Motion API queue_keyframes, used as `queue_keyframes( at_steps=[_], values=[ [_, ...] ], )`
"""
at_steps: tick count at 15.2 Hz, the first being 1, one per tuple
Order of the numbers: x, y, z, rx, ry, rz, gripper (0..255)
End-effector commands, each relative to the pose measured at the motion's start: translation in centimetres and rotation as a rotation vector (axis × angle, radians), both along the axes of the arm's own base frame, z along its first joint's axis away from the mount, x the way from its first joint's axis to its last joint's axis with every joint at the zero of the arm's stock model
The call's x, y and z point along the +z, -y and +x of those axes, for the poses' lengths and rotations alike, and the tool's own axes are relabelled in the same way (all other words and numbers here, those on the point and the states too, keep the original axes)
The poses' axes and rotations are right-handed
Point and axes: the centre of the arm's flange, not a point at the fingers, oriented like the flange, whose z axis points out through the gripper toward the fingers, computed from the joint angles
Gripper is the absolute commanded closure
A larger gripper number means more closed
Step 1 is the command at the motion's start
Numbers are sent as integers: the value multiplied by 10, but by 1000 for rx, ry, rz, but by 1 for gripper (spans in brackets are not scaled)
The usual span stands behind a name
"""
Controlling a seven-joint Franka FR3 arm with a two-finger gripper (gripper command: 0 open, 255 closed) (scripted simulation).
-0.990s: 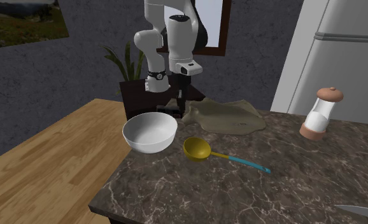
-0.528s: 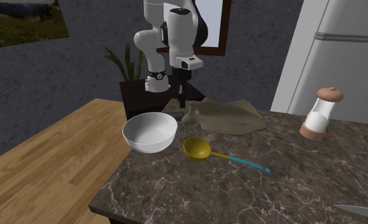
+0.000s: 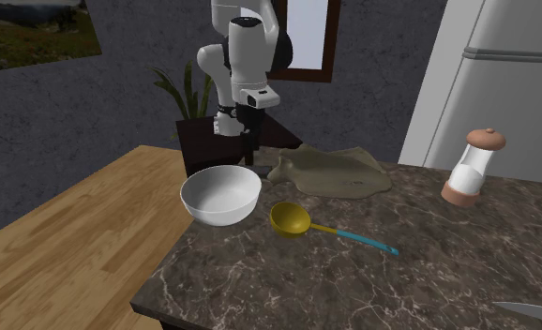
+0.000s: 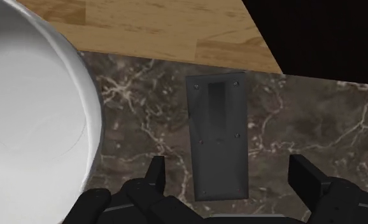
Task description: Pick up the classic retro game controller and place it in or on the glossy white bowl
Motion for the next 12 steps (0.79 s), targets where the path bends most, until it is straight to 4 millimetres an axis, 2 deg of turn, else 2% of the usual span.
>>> queue_keyframes(
  at_steps=[1,7,12],
  values=[
    [-10,8,-3,-4,-4,-2,0],
    [-41,8,-3,-4,-4,-2,0],
    [-44,8,-3,-4,-4,-2,0]
  ],
)
